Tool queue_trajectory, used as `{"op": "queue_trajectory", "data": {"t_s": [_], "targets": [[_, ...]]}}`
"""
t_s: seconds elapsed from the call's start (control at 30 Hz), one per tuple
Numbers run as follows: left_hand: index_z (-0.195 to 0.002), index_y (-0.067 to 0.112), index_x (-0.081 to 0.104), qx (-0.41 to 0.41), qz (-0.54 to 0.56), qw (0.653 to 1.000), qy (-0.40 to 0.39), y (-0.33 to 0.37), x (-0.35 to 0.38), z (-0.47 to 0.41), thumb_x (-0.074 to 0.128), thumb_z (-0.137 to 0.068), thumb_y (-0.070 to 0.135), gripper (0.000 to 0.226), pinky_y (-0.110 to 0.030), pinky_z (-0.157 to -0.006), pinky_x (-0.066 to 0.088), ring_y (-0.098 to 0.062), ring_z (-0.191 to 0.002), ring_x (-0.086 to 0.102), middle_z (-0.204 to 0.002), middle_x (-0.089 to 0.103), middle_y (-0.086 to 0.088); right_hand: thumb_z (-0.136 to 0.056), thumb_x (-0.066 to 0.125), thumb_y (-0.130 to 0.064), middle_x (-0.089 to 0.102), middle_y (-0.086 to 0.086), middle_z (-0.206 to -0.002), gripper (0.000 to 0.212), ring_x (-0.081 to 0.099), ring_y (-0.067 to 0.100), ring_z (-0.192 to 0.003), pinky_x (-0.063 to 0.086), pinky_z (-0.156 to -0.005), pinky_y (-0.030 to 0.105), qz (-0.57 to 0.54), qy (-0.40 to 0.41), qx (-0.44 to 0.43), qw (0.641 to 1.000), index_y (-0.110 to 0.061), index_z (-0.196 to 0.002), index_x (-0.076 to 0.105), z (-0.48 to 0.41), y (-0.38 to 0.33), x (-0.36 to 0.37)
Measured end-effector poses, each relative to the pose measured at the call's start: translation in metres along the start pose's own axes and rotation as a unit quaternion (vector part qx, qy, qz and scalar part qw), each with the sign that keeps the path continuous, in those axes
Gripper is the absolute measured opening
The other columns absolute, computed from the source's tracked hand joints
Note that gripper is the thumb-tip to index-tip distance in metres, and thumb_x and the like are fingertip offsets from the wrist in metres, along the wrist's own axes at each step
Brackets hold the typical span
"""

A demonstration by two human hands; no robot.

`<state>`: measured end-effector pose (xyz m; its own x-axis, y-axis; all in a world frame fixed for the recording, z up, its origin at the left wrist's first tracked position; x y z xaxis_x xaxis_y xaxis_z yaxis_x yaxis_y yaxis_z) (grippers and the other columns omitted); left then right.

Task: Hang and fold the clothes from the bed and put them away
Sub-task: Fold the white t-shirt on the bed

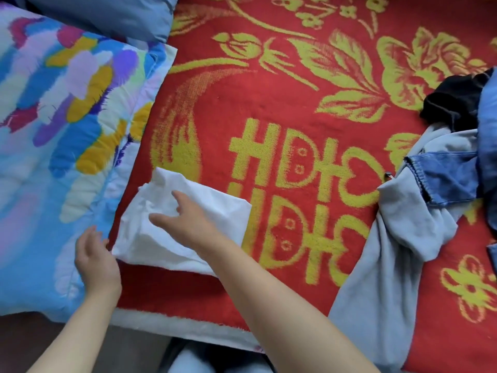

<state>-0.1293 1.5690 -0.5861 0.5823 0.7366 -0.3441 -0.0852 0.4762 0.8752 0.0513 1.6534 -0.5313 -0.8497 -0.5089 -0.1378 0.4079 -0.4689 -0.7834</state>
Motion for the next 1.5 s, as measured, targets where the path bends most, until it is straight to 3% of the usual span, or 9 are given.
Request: {"op": "queue_trajectory", "data": {"t_s": [0.17,0.33,0.4,0.73,0.87,1.0,1.17,1.33,1.5], "targets": [[-0.134,-0.002,0.044,0.141,-0.273,0.952,-0.013,-0.004,-0.002,0.012,0.053,-0.088,0.021,0.051,-0.048,-0.106,0.025,-0.041,-0.131,0.033,-0.14,0.039,-0.028,-0.093,0.046,-0.022,0.038,0.011,-0.141,0.048,0.033,0.027,-0.131,0.032,-0.104,0.037,0.226,0.066,0.059,0.97,-0.011,-0.139,0.037,0.016,0.084,-0.012],[-0.125,0.006,0.061,0.467,-0.538,0.635,-0.298,-0.034,0.076,0.081,0.093,-0.039,0.021,0.093,-0.063,-0.088,0.043,-0.045,-0.12,0.051,-0.134,0.05,-0.027,-0.057,0.082,-0.031,0.063,0.012,-0.119,0.056,0.062,0.031,-0.109,0.054,-0.076,0.034,0.56,0.085,-0.093,0.819,-0.017,-0.109,0.068,0.038,0.117,-0.017],[-0.125,0.013,0.061,0.48,-0.58,0.569,-0.329,-0.046,0.089,0.085,0.093,-0.03,0.024,0.102,-0.062,-0.087,0.045,-0.042,-0.118,0.054,-0.131,0.054,-0.024,-0.045,0.087,-0.046,0.063,0.011,-0.123,0.073,0.06,0.028,-0.113,0.055,-0.08,0.04,0.616,0.05,-0.113,0.778,-0.025,-0.112,0.069,0.04,0.131,-0.018],[-0.149,0.031,-0.005,0.334,-0.665,0.574,-0.341,-0.098,0.073,0.035,0.063,-0.08,0.046,0.098,-0.055,-0.113,0.004,-0.032,-0.145,-0.006,-0.159,-0.009,-0.006,-0.049,0.088,-0.032,0.062,0.007,-0.125,0.075,0.058,0.022,-0.118,0.051,-0.089,0.048,0.701,-0.03,-0.167,0.693,-0.037,-0.119,0.063,0.01,0.139,-0.026],[-0.133,0.016,0.054,0.382,-0.622,0.602,-0.322,-0.083,0.077,0.044,0.092,-0.041,0.033,0.101,-0.063,-0.096,0.036,-0.042,-0.128,0.044,-0.142,0.045,-0.017,-0.069,0.077,-0.018,0.071,0.002,-0.092,0.02,0.068,0.022,-0.087,0.056,-0.08,0.038,0.671,0.001,-0.303,0.677,-0.024,-0.087,0.073,0.007,0.112,-0.027],[-0.118,0.007,0.063,0.443,-0.548,0.658,-0.266,-0.064,0.077,0.041,0.096,-0.028,0.017,0.096,-0.063,-0.084,0.044,-0.038,-0.109,0.062,-0.121,0.062,-0.018,-0.074,0.069,-0.007,0.065,-0.001,-0.073,0.008,0.064,0.019,-0.068,0.051,-0.06,0.026,0.599,0.002,-0.382,0.704,-0.014,-0.078,0.07,0.015,0.071,-0.037],[-0.099,0.003,0.072,0.451,-0.445,0.743,-0.215,-0.034,0.083,0.037,0.083,-0.033,-0.013,0.069,-0.054,-0.079,0.048,-0.029,-0.095,0.069,-0.102,0.071,-0.012,-0.079,0.043,-0.005,0.067,0.004,-0.079,0.027,0.066,0.024,-0.072,0.052,-0.055,0.029,0.6,-0.027,-0.39,0.699,-0.008,-0.083,0.07,0.036,0.03,-0.058],[-0.078,0.002,0.073,0.432,-0.371,0.788,-0.235,0.016,0.074,0.052,0.087,-0.027,-0.006,0.054,-0.035,-0.051,0.052,-0.025,-0.046,0.063,-0.058,0.067,-0.009,-0.061,0.065,0.01,0.068,0.014,-0.102,0.037,0.067,0.032,-0.088,0.055,-0.061,0.036,0.607,-0.062,-0.293,0.736,-0.001,-0.096,0.068,0.052,-0.002,-0.079],[-0.095,0.013,0.073,0.342,-0.337,0.856,-0.192,0.059,0.008,0.067,0.076,-0.063,0.006,0.033,-0.028,-0.049,0.04,-0.033,-0.052,0.062,-0.065,0.069,-0.011,-0.082,0.052,0.005,0.043,0.016,-0.133,0.046,0.042,0.029,-0.121,0.046,-0.082,0.042,0.585,-0.052,-0.251,0.77,-0.006,-0.127,0.053,0.07,-0.054,-0.074]]}}
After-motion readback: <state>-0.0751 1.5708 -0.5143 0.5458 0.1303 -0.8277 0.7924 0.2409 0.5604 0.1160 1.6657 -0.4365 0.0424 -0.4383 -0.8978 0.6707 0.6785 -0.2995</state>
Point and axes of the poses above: each hand's wrist, its own z-axis away from the middle knuckle, its own x-axis out of the palm, y = z × x, the point moved 7 cm from there along -z, towards the middle knuckle
